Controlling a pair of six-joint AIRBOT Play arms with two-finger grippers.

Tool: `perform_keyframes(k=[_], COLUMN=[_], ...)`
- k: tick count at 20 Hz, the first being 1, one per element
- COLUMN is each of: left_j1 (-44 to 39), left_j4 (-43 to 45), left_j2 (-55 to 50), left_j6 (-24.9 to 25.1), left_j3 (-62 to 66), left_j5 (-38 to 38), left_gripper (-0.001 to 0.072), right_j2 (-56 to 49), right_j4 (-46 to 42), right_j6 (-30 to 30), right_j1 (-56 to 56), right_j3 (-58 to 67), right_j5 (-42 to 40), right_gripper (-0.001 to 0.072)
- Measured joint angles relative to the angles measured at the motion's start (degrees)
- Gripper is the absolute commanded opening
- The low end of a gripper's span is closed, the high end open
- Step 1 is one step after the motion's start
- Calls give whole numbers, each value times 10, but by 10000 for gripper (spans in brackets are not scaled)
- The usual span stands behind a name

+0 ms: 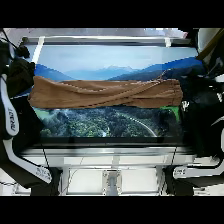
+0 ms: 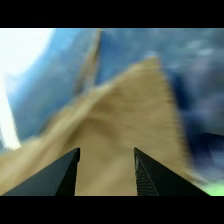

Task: Fold the clothes and pants, and hang the long-sleeved shirts on hangers.

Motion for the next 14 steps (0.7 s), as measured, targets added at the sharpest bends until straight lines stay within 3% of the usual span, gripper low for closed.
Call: perform_keyframes(k=[5,6,10,11,12,14], left_j1=[-93,-118,-210,-230,-245,-272], left_j4=[-67,-74,-89,-92,-92,-96], left_j2=[60,64,72,73,73,73], left_j6=[95,116,183,191,200,207], left_j3=[3,3,3,3,3,2], left_j5=[1,1,1,1,1,1], left_gripper=[707,707,707,706,707,706], right_j2=[9,-2,-83,-109,-132,-179], right_j4=[-78,-63,111,155,186,229], right_j6=[-2,-11,-118,-145,-165,-193], right_j1=[-58,-72,-139,-151,-158,-165], right_j3=[66,71,80,82,83,83], right_j5=[105,117,172,185,193,206], right_gripper=[391,447,540,545,617,644])
